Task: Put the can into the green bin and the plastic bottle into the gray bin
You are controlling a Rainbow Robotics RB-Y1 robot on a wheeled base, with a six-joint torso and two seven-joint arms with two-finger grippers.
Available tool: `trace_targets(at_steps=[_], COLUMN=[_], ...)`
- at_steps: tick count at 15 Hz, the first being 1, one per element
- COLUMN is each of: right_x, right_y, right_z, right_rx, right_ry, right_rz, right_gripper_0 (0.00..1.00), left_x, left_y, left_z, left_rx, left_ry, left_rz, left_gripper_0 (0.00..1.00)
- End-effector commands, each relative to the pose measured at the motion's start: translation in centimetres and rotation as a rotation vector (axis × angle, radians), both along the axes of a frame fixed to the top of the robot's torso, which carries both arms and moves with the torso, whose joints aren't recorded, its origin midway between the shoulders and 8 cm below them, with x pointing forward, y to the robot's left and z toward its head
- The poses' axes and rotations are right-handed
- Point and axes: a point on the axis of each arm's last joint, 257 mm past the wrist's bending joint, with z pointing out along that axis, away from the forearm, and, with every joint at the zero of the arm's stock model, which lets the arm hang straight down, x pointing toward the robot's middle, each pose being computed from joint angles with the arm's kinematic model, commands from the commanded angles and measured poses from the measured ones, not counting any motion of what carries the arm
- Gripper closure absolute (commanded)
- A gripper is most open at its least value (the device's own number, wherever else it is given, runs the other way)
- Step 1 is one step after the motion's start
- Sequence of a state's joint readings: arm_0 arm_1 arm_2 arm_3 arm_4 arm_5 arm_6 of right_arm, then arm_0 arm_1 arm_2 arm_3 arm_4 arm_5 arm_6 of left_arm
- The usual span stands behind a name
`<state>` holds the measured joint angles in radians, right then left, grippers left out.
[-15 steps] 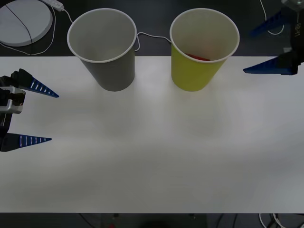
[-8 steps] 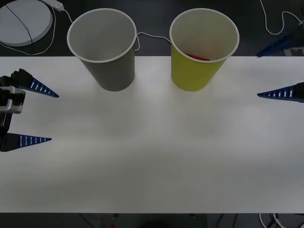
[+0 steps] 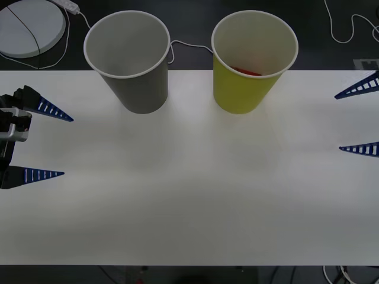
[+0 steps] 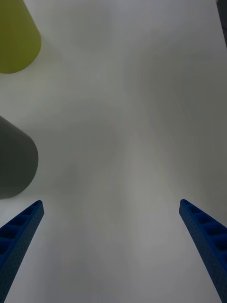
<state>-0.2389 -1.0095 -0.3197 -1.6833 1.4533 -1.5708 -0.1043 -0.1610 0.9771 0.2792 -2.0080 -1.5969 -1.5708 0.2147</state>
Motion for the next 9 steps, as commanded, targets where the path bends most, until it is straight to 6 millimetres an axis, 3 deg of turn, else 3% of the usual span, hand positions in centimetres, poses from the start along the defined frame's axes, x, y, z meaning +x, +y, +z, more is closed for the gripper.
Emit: trace_targets(at_steps=[1, 9], right_x=[-0.7, -2.4], right_y=[-0.9, -2.9], right_z=[-1.2, -4.5], right_rx=[0.009, 0.055], right_ry=[-0.013, 0.002], right_rz=[0.004, 0.021], right_gripper_0=[0.0, 0.0], left_x=[0.0, 0.0], left_y=[0.0, 0.0], left_z=[0.0, 0.0], left_rx=[0.0, 0.0], left_ry=[0.0, 0.0], left_rz=[0.0, 0.0], left_gripper_0=[0.0, 0.0])
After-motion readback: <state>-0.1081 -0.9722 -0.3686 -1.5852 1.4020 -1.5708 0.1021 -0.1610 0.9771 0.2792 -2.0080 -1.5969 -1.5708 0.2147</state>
